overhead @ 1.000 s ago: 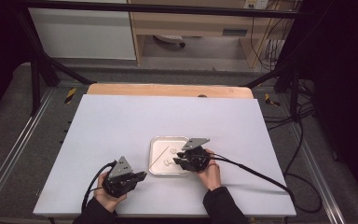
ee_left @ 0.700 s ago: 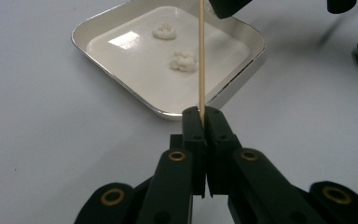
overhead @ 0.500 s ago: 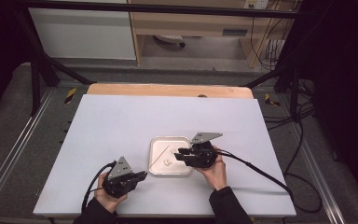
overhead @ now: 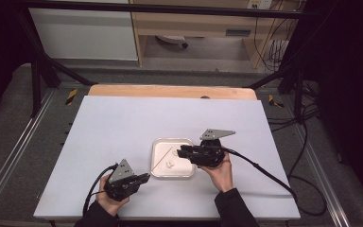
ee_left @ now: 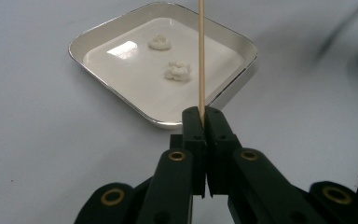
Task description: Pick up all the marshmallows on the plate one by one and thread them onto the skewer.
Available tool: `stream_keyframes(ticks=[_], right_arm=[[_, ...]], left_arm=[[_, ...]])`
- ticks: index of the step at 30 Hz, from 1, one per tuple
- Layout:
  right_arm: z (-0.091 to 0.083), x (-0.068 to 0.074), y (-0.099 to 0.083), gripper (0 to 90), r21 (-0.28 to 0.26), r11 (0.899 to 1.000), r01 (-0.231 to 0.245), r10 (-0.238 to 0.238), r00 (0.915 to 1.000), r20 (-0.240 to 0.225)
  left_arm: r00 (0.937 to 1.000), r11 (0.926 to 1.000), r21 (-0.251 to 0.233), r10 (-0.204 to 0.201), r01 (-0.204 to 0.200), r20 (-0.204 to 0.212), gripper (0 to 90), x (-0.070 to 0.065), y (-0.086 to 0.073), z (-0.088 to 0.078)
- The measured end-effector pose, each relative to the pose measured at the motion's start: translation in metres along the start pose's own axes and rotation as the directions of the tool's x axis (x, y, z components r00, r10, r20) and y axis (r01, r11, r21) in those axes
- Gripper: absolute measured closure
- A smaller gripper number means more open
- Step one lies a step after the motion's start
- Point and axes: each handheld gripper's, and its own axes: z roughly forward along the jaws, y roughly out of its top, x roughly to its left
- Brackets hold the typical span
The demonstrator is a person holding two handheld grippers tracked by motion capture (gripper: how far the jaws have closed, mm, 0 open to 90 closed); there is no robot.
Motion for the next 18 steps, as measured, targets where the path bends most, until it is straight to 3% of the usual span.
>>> stream_keyframes(ticks=[9,18], right_arm=[[-0.006,-0.004,0.009,70.3,-0.081,0.995,-0.064,0.061,0.9975,-0.036],[0.0,-0.009,0.012,70.5,-0.124,0.981,-0.146,0.135,0.9865,-0.092]], left_arm=[[1.0,1.0,-0.005,0.006,-0.006,0.004,88.1,-0.001,0.001,0.0],[1.0,0.9999,-0.012,0.008,-0.008,0.005,88.1,-0.002,0.001,0.0]])
